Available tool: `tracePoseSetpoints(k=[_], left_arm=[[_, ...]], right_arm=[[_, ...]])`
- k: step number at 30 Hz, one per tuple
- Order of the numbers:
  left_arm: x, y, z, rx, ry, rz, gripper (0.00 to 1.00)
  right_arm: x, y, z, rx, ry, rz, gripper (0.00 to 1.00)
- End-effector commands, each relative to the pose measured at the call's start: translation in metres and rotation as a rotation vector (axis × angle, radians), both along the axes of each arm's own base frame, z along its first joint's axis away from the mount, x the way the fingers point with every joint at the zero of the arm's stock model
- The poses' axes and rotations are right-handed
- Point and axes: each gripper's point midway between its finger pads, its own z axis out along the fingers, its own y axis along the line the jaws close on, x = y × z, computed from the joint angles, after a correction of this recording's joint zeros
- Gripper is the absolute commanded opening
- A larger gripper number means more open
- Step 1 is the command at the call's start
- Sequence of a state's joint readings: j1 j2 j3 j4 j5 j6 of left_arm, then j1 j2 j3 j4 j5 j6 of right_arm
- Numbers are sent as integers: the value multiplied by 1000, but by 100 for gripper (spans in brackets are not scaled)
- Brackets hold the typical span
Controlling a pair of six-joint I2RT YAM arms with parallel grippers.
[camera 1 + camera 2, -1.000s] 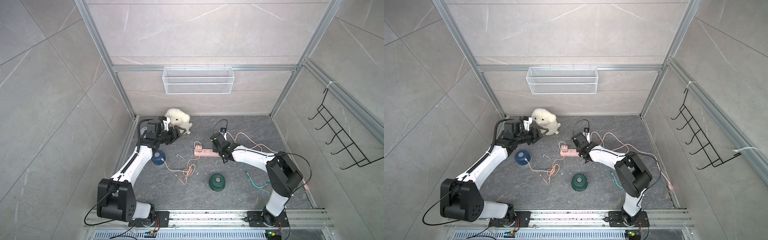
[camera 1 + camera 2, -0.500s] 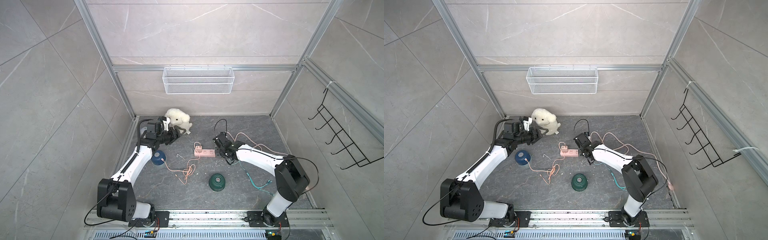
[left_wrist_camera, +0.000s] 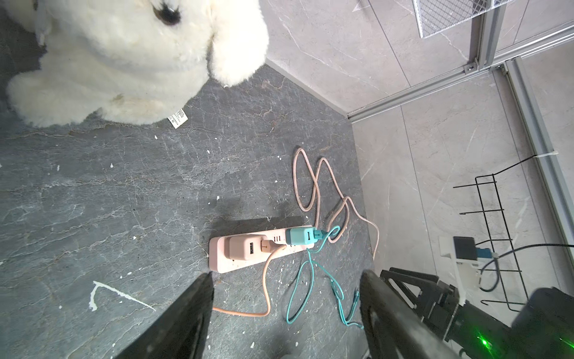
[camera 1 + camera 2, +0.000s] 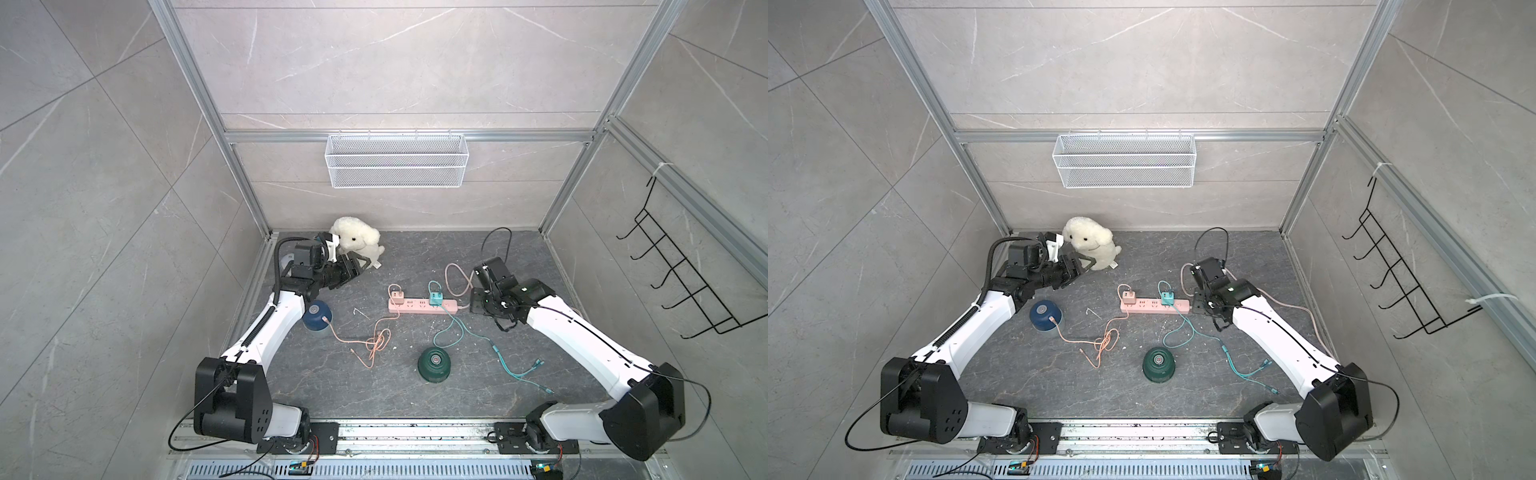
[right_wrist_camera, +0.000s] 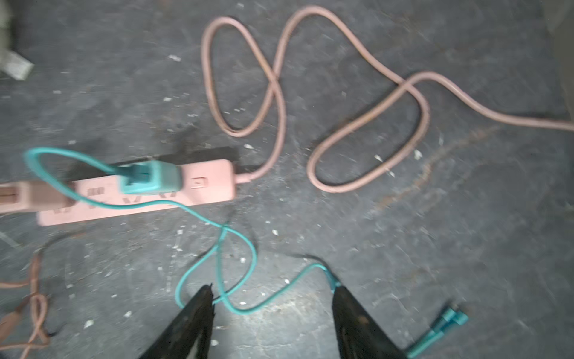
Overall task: Charge the cordless meat grinders
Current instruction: Adjust the charging cable at the center of the board.
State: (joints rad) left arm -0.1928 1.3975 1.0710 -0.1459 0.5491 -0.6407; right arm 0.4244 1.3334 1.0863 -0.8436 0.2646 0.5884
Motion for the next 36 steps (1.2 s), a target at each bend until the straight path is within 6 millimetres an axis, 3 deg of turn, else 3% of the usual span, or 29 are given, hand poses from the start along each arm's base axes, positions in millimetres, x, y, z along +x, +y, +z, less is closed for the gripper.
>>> tracePoseSetpoints(k=[1, 9, 16, 18, 22, 25, 31, 36], left_arm=[[0, -3, 16, 36, -71, -28, 76], [0, -6, 7, 41, -47, -47, 76], [1, -7, 6, 36, -37, -54, 76], [1, -8, 5, 32, -31, -55, 76], [1, -8, 7, 29, -33, -56, 76], [0, -8, 9, 30, -34, -57, 76], [-3, -8, 14, 28, -36, -61, 76], [-3, -9, 18, 17, -38, -57, 75]], right_arm=[[-35, -24, -35, -28, 146, -84, 64], [-58, -30, -115, 13, 304, -204, 70], [-78, -35, -149, 25, 383, -249, 68], [-80, -35, -149, 36, 383, -253, 60], [-77, -19, -145, 142, 357, -249, 22], [-64, -3, -136, 234, 314, -237, 8], [-9, 18, -87, 367, 129, -206, 0], [41, 6, -74, 342, 50, -212, 0]])
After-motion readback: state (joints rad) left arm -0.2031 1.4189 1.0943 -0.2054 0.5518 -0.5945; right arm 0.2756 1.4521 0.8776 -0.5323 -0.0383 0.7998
